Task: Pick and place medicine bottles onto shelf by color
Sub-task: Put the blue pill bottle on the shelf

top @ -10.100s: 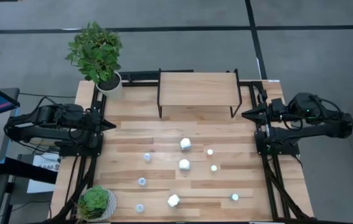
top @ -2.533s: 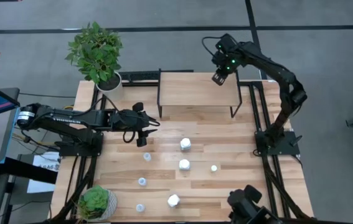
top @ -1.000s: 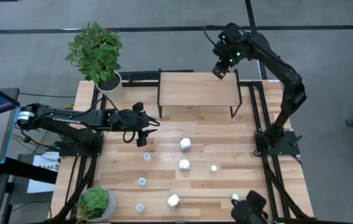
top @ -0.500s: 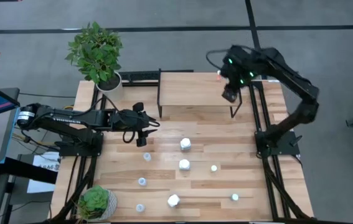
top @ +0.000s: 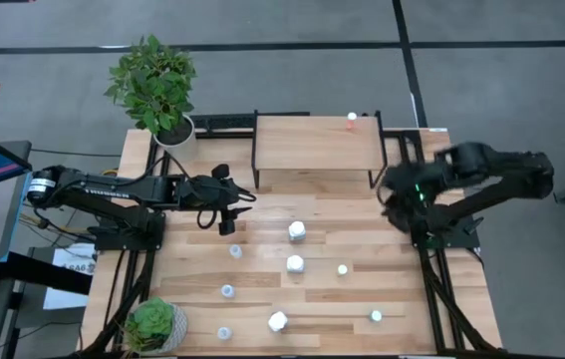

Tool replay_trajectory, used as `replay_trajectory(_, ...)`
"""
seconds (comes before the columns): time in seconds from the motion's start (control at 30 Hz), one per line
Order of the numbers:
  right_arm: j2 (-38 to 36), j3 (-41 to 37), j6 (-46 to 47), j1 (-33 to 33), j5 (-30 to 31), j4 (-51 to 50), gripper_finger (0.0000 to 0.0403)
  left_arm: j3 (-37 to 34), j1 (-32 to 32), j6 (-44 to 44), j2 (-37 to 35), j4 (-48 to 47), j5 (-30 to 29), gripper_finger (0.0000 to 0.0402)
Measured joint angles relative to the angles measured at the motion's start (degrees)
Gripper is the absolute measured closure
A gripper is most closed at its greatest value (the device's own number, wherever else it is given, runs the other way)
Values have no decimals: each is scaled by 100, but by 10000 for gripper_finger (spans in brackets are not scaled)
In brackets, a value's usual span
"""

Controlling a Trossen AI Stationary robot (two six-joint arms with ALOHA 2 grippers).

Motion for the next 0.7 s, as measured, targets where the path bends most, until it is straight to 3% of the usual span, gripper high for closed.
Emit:
replay_trajectory(0.2, -133, -902, 780, 1554, 0, 1134, 225, 0, 1, -2, 0, 0, 0, 203)
replay_trajectory(0.4, 297, -1264, 1777, 2791, 210, 1763, 233, 0, -1, -9, 0, 0, 2, 203)
replay_trajectory(0.53, 772, -1264, 2473, 3372, 603, 1723, 239, 0, 0, -20, 0, 0, 2, 203)
replay_trajectory(0.7, 1411, -1264, 3254, 3829, 614, 1752, 244, 0, 1, -22, 0, 0, 2, 203)
